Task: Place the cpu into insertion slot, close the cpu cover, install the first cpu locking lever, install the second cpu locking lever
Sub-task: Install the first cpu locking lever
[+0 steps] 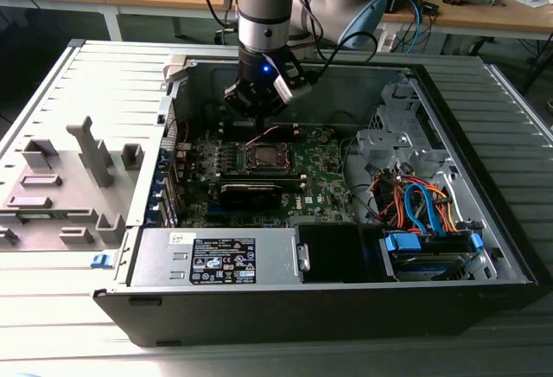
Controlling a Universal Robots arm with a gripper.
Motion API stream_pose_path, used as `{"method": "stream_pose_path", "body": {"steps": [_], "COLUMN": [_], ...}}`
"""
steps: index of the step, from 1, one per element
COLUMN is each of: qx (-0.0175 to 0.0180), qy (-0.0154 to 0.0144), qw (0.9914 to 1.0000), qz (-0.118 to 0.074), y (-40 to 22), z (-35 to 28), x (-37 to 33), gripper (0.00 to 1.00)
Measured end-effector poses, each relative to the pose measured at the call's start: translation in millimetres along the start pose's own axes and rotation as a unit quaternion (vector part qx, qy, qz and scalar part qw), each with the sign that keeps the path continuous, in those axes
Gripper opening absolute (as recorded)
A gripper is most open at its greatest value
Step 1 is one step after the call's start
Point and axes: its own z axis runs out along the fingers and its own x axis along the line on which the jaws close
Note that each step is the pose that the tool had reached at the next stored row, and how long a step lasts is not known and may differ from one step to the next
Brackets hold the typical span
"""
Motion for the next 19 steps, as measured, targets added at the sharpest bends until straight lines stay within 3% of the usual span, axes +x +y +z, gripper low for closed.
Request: {"method": "stream_pose_path", "body": {"steps": [12, 19], "qx": [0.0013, 0.0026], "qy": [0.0005, 0.0015], "qw": [1.00000, 1.00000], "qz": [0.000, 0.000], "y": [0.1, -0.4], "z": [8.7, 9.6], "x": [-1.8, -1.6], "gripper": [0.11, 0.11]}}
